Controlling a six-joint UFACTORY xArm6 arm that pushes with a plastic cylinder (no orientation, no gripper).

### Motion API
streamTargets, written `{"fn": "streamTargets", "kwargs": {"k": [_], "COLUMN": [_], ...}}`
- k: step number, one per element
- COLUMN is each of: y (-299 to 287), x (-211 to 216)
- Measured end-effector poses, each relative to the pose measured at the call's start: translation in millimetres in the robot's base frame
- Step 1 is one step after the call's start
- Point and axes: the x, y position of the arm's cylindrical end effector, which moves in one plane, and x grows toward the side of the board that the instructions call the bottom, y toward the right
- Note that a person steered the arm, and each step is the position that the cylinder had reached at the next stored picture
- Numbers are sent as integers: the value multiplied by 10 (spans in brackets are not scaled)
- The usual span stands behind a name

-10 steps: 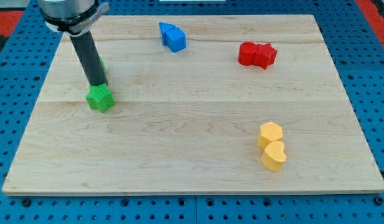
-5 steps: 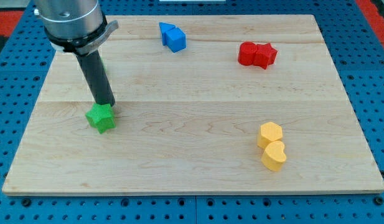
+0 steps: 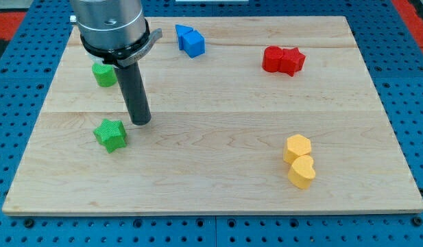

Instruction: Move green star closer to the yellow hexagon and yellow heart

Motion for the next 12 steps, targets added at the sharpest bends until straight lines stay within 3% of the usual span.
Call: {"fn": "streamTargets", "kwargs": {"k": [2, 5, 7, 9, 12], "y": [-29, -1360, -780, 954, 1074], "x": [-1, -26, 323, 380, 380]}}
